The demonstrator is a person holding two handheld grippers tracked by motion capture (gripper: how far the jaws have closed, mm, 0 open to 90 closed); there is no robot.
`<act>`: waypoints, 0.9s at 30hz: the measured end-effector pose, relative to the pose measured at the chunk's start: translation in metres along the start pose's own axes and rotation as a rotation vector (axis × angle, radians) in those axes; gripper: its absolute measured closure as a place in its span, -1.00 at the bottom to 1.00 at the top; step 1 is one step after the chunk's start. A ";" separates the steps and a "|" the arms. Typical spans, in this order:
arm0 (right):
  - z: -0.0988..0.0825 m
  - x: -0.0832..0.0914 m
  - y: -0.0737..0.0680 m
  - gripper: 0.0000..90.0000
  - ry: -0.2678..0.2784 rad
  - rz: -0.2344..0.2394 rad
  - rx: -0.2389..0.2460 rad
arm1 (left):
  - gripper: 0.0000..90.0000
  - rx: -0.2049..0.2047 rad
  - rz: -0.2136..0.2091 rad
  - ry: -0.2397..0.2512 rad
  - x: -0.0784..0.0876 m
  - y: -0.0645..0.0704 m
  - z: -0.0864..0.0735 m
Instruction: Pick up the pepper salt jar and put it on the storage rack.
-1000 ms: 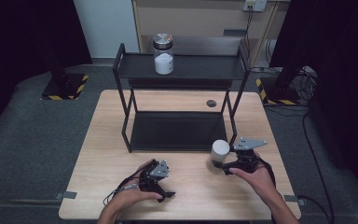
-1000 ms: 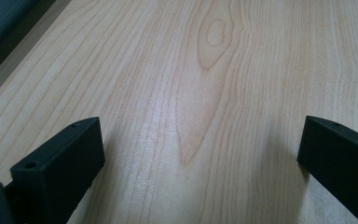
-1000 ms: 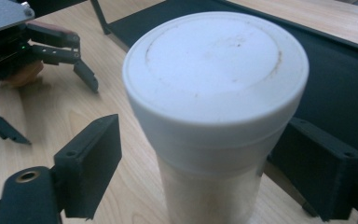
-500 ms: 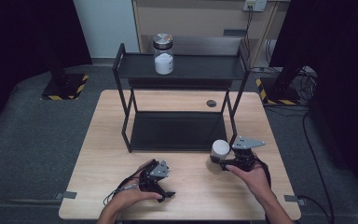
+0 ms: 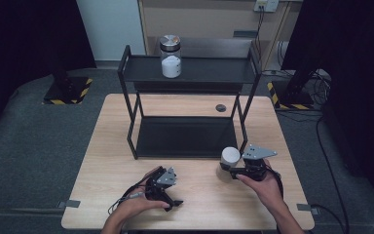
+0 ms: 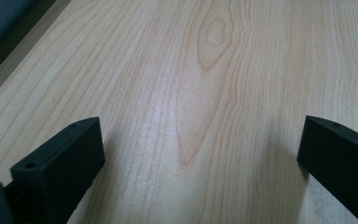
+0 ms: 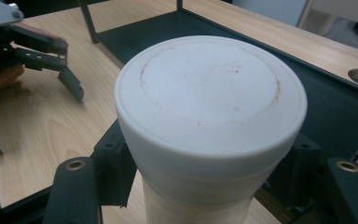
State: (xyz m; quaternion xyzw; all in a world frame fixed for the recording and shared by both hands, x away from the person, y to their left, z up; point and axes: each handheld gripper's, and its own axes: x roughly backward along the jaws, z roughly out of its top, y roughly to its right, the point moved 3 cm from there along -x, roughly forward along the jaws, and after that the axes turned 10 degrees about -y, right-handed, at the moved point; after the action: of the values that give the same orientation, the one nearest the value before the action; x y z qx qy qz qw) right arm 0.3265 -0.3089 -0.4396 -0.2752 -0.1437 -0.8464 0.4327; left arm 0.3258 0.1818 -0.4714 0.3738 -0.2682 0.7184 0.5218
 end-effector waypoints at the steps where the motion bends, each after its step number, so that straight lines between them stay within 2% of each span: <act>1: 0.000 0.002 -0.001 -0.20 0.005 0.002 0.002 | -1.00 0.000 0.000 0.000 0.000 0.000 0.000; 9: 0.004 0.022 0.005 -0.20 0.038 0.032 0.017 | -1.00 0.001 0.001 0.000 0.000 0.000 0.000; 21: 0.019 0.047 0.023 -0.20 0.021 0.122 0.070 | -1.00 0.003 0.003 -0.001 0.000 0.001 0.000; 27: 0.030 0.059 0.028 -0.20 0.026 0.142 0.083 | -1.00 0.003 0.003 -0.001 0.000 0.001 0.000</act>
State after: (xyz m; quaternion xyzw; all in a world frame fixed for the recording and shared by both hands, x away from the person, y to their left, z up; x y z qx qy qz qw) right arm 0.3316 -0.3494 -0.3803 -0.2555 -0.1533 -0.8103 0.5046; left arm 0.3253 0.1814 -0.4712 0.3745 -0.2681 0.7193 0.5200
